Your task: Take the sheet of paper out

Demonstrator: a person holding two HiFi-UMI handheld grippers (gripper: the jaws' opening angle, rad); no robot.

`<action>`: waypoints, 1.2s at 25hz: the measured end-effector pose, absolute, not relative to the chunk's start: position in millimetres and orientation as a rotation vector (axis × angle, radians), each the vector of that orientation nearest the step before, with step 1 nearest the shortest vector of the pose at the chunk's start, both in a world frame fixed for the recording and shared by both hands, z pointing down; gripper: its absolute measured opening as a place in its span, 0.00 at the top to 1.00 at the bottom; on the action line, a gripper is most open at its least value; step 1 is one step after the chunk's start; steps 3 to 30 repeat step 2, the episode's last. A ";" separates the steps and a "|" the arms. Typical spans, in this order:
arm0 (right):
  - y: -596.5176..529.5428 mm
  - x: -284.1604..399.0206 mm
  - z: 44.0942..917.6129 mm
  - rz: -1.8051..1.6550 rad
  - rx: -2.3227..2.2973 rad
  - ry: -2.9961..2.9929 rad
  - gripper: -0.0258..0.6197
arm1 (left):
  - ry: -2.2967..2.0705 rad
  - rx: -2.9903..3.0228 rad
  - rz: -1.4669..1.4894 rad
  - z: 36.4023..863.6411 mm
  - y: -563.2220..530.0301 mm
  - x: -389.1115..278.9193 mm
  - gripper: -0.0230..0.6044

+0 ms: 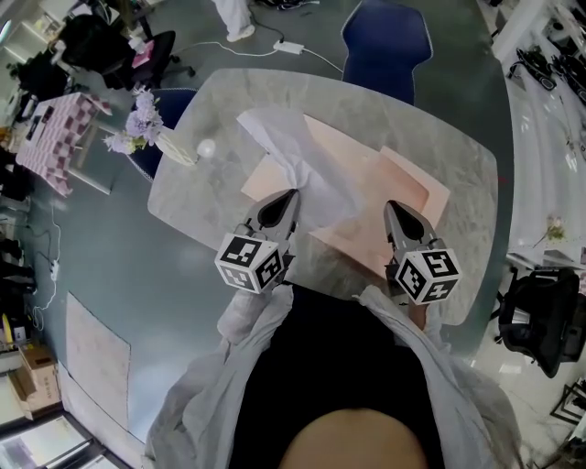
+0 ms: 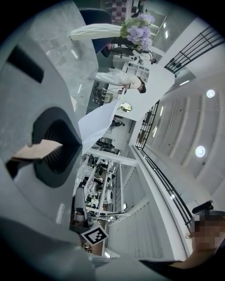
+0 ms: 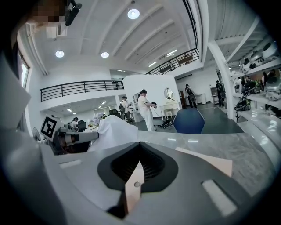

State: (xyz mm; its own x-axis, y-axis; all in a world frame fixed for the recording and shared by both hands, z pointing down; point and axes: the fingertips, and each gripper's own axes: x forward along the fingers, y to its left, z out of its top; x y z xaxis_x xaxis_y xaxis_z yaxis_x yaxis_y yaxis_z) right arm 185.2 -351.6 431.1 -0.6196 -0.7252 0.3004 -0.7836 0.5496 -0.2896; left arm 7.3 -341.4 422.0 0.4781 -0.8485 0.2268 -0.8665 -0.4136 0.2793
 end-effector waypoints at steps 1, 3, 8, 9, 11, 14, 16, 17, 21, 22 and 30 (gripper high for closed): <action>-350.6 184.9 431.8 0.605 1.286 -2.635 0.95 | -1.437 2.373 0.071 422.7 -340.4 8.5 0.95; -349.5 184.6 432.5 0.608 1.281 -2.635 0.95 | -1.433 2.372 0.071 423.3 -339.5 9.7 0.95; -349.5 184.6 432.5 0.608 1.281 -2.635 0.95 | -1.433 2.372 0.071 423.3 -339.5 9.7 0.95; -349.5 184.6 432.5 0.608 1.281 -2.635 0.95 | -1.433 2.372 0.071 423.3 -339.5 9.7 0.95; -349.5 184.6 432.5 0.608 1.281 -2.635 0.95 | -1.433 2.372 0.071 423.3 -339.5 9.7 0.95; -349.5 184.6 432.5 0.608 1.281 -2.635 0.95 | -1.433 2.372 0.071 423.3 -339.5 9.7 0.95; -349.5 184.6 432.5 0.608 1.281 -2.635 0.95 | -1.433 2.372 0.071 423.3 -339.5 9.7 0.95; -349.5 184.6 432.5 0.608 1.281 -2.635 0.95 | -1.433 2.372 0.071 423.3 -339.5 9.7 0.95; -349.5 184.6 432.5 0.608 1.281 -2.635 0.95 | -1.433 2.372 0.071 423.3 -339.5 9.7 0.95; -349.5 184.6 432.5 0.608 1.281 -2.635 0.95 | -1.433 2.372 0.071 423.3 -339.5 9.7 0.95; -349.5 184.6 432.5 0.608 1.281 -2.635 0.95 | -1.433 2.372 0.071 423.3 -339.5 9.7 0.95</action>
